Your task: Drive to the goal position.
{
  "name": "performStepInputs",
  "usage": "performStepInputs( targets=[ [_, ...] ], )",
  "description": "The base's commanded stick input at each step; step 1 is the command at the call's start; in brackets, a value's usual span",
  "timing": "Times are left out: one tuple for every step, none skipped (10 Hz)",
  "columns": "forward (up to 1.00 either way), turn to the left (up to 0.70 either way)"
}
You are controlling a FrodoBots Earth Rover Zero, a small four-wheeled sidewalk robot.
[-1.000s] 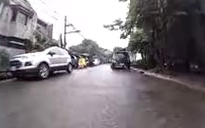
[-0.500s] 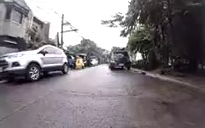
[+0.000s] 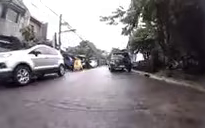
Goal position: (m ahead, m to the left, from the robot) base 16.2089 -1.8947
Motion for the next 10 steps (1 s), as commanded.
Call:
performStepInputs(
  targets=[
    [1.0,0.0],
    [1.0,0.0],
    [1.0,0.0],
    [1.0,0.0],
    [1.0,0.0],
    [1.0,0.0],
    [1.0,0.0],
    [1.0,0.0],
    [1.0,0.04],
    [1.0,0.18]
  ],
)
